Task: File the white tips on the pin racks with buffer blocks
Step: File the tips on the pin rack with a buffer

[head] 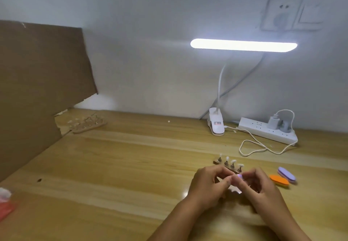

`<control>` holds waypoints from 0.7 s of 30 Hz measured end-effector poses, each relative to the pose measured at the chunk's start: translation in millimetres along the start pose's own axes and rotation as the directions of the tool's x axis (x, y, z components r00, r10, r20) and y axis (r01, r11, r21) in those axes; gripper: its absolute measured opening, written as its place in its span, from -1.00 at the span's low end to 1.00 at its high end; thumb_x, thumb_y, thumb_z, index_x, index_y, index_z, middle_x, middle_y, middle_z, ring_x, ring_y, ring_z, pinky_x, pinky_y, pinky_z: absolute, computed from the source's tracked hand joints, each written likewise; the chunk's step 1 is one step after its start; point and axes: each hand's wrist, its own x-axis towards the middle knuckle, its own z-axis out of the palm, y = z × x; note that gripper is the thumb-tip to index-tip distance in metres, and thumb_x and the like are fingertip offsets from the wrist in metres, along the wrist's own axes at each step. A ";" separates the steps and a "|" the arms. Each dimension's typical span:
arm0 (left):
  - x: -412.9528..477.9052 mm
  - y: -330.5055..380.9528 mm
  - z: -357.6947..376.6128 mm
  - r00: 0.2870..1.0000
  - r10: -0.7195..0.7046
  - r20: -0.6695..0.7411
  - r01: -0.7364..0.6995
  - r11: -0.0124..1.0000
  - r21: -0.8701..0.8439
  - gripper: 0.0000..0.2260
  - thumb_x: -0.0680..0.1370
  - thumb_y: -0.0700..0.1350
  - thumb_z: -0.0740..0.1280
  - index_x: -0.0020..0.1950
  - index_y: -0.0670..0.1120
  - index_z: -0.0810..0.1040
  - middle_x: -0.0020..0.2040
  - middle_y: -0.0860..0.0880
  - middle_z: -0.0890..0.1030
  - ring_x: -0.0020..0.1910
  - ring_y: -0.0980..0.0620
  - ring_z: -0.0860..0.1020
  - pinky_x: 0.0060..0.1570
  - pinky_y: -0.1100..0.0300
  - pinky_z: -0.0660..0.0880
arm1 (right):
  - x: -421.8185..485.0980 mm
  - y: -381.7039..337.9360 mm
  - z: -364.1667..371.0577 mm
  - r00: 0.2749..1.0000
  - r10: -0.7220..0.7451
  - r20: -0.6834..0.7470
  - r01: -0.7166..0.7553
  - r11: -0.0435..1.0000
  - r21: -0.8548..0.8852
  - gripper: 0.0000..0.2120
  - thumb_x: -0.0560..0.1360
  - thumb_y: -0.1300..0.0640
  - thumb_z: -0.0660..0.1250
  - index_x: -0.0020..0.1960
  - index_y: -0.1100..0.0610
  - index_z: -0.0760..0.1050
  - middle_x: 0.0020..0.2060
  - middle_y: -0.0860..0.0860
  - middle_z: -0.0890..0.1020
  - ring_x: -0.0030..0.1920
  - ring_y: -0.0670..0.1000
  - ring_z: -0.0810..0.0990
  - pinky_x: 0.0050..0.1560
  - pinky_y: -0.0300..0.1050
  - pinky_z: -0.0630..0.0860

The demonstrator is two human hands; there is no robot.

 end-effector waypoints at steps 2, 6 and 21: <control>-1.6 0.9 0.7 0.999 0.009 0.036 -0.009 1.000 0.007 -0.88 0.51 0.02 0.37 -0.01 0.06 0.67 -0.13 0.14 0.71 -0.44 0.20 0.55 -0.30 0.26 0.50 | 1.7 1.3 -0.4 1.000 0.012 -0.019 -0.012 1.000 0.002 -0.79 0.40 -0.05 0.45 -0.12 0.07 0.54 -0.35 -0.04 0.64 -0.41 -0.09 0.48 -0.39 -0.28 0.38; 0.1 0.4 -1.2 1.000 -0.004 -0.013 0.003 0.999 -0.043 -0.88 0.50 0.00 0.38 -0.02 0.05 0.67 -0.17 0.17 0.68 -0.43 0.27 0.53 -0.29 0.26 0.50 | 0.2 2.3 0.5 1.000 0.018 0.012 -0.018 1.000 -0.008 -0.72 0.35 -0.12 0.45 -0.09 0.05 0.54 -0.28 0.00 0.67 -0.36 0.09 0.56 -0.34 -0.17 0.42; 1.4 -4.5 2.7 0.999 0.033 -0.002 -0.033 0.998 0.053 -0.87 0.49 0.05 0.34 -0.02 0.11 0.65 -0.18 0.21 0.67 -0.42 0.21 0.56 -0.27 0.22 0.52 | -4.8 -10.1 1.3 1.000 -0.017 -0.002 0.017 0.996 -0.091 -0.74 0.35 -0.11 0.45 -0.10 0.01 0.49 -0.27 -0.11 0.64 -0.46 -0.15 0.41 -0.38 -0.28 0.38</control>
